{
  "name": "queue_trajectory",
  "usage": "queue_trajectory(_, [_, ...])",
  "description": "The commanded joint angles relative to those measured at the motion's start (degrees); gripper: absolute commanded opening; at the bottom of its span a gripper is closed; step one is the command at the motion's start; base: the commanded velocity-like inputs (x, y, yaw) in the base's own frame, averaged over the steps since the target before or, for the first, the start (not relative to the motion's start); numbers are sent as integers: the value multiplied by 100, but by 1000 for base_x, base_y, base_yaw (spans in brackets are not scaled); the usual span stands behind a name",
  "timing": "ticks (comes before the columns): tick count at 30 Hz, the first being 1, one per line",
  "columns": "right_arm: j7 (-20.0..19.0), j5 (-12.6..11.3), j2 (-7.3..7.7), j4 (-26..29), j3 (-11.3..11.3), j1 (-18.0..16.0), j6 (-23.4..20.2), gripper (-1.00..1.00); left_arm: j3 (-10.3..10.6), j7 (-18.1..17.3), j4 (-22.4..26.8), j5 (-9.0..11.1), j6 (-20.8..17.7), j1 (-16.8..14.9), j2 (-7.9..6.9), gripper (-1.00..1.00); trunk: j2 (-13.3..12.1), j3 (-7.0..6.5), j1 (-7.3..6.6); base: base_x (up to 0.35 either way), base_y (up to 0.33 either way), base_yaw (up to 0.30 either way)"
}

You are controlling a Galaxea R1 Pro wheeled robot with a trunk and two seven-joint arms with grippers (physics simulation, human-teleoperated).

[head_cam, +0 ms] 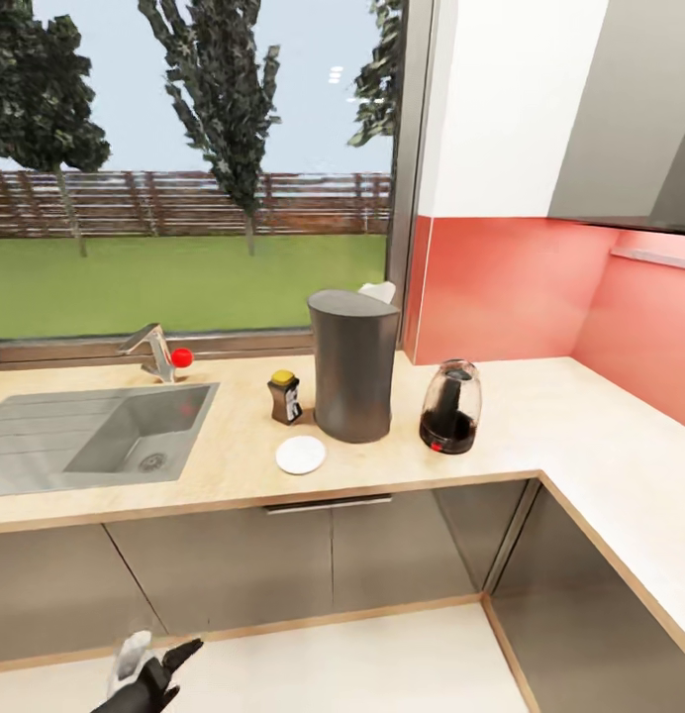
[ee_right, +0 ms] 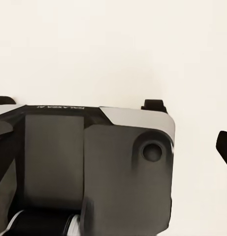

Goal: Set up a coffee station on the kitchen countertop: keep the coffee maker on the countertop, move the bottle of coffee from the kitchen shelf to the counter next to the coffee maker, place a paper coffee filter on top of the coffee maker, put the saucer next to the coffee maker with the coffee cup on the saucer, and place the electric kettle next to the coffee maker.

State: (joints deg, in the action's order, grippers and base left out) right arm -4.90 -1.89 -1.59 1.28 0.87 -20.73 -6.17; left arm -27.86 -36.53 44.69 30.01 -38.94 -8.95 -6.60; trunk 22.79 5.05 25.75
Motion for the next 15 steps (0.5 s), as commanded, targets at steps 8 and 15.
queue_trajectory(8, [-19, -22, 1, 18, 10, -1, -33, 100, -32, 5, -1455, -1736, 1777, 99, -348, 100, 12, 61, 3, 0, 0, 182])
queue_trajectory(15, [-19, -22, 1, 21, 10, -1, -35, 100, 17, 1041, -2315, -3454, 3223, 111, -445, 100, 12, 104, 3, 0, 0, 182])
